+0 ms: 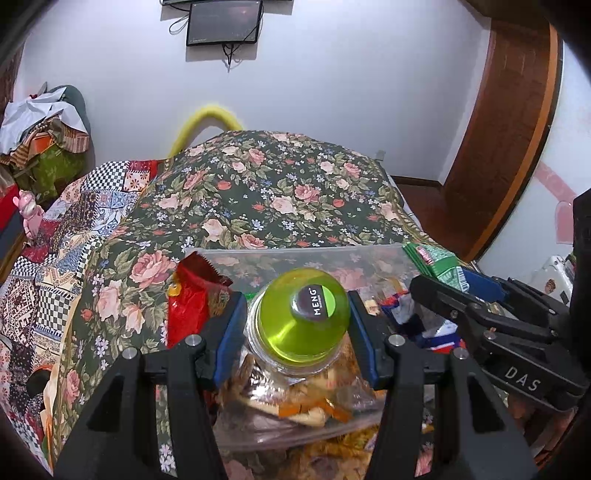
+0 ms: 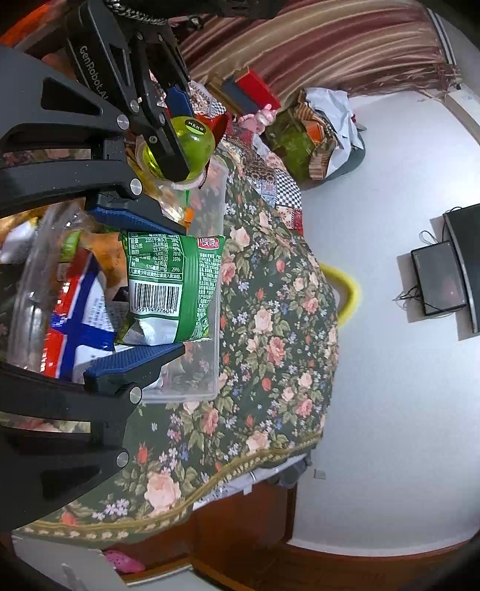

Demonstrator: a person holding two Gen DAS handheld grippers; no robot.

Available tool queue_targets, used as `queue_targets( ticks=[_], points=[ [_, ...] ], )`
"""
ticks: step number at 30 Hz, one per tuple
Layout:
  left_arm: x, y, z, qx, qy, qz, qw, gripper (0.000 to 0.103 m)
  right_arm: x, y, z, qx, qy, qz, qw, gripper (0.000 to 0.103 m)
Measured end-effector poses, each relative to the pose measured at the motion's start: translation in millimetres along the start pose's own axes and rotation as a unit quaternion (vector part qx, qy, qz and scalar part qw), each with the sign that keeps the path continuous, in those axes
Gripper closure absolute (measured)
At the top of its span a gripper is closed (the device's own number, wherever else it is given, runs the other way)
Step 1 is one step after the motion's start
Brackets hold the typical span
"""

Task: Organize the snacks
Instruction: 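Lower the bottle and green snack bag into the clear box, release both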

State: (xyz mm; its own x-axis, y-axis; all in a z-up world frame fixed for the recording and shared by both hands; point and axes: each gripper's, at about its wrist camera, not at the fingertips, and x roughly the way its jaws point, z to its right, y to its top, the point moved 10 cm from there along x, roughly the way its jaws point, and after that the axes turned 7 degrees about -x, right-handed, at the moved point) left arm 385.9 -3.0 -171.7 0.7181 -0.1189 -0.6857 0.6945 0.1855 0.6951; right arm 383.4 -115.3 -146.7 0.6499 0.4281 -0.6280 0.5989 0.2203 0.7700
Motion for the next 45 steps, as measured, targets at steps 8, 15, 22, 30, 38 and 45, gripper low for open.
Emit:
queue_targets(
  ticks=[8,15,22,30,38,45],
  points=[
    [6.7,1.6,3.5,-0.008,-0.007,0.0,0.9999,0.049,6.6,-1.9,1.8,-0.016,-0.017,-0.011,1.0,0.045],
    [-13.4,-1.0,14.7,0.018,-0.007,0.011,0.9997,0.049,-11.5,-4.7,2.6,-0.015,-0.013,-0.007,1.0,0.043],
    [-44.3,-12.8,14.1,0.021,-0.017,0.015,0.9995,0.049,-40.4,-7.8,-10.1,-0.035,-0.008,0.008,0.999,0.039],
    [-74.5,-41.5,3.4,0.03,-0.018,0.002,0.9994,0.048,-63.7,-40.2,-24.4,-0.063,-0.01,0.001,0.998,0.035],
    [-70.5,-94.2,-21.9,0.024,-0.002,-0.048,0.9985,0.044,-45.0,-100.5,-33.0,-0.065,0.01,-0.059,0.996,0.035],
    [-47.6,-131.2,-42.9,0.016,0.013,-0.095,0.9953,0.041,-3.6,-112.1,-40.6,-0.068,0.028,-0.098,0.992,0.041]
  ],
)
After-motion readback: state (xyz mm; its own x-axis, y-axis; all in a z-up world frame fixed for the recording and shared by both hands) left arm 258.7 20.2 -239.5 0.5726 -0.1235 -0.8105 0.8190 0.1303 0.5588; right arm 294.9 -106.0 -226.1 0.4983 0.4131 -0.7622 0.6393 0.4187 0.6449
